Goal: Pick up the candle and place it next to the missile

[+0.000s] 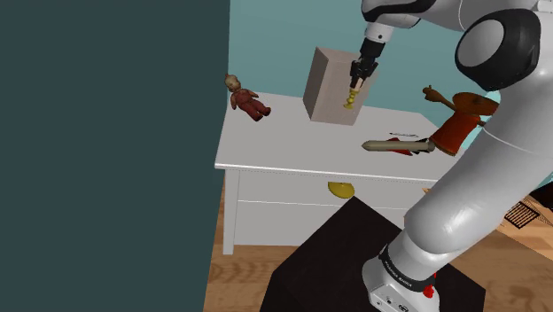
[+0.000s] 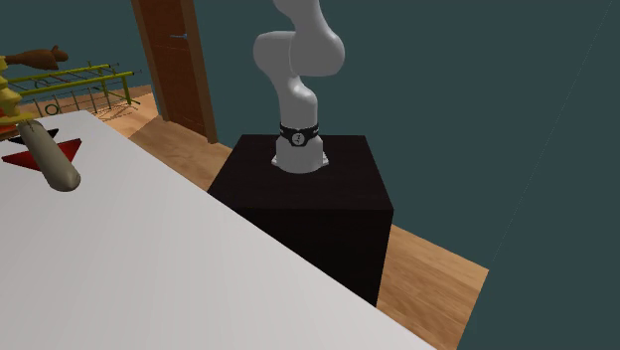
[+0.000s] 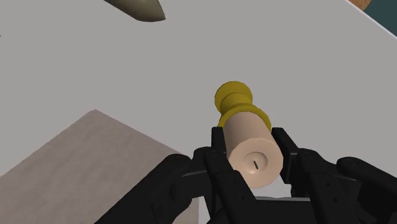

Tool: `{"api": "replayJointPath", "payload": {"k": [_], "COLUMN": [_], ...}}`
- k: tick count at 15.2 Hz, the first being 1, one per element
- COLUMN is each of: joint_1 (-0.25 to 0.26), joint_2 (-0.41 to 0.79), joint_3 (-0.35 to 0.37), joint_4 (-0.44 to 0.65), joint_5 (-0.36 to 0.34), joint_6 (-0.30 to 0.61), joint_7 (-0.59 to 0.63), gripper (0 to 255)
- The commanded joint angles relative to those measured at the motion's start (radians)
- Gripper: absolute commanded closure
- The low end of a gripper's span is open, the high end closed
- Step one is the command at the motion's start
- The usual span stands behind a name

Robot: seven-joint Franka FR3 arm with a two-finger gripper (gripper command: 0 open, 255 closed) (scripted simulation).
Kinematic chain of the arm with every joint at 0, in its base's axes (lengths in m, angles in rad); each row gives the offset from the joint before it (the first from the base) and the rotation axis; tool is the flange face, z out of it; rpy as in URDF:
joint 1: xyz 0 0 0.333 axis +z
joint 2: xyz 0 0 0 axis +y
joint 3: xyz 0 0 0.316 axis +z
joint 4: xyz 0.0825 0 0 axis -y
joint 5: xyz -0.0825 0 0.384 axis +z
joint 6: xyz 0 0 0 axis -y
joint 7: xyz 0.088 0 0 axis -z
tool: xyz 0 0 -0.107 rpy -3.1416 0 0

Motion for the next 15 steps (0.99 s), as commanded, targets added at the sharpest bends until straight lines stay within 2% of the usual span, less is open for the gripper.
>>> {"api": "replayJointPath", "payload": {"k": [1,7,13,15], "joint_1": [-0.028,-0.124,-0.249,-0.245], "joint_2": [0.025,0.133,0.288,0.281], "joint_3": [-0.022,-0.080,-0.118,-0.117], "joint_4": [0.034,0.168,0.374,0.337], "joint_5": [0.010,0.059,0.131,0.128], "joint_6": [-0.013,-0.054,-0.125,-0.094], "joint_7": [-0.052,-0.202,-0.342,-0.343], "gripper": [255,255,255,255]}}
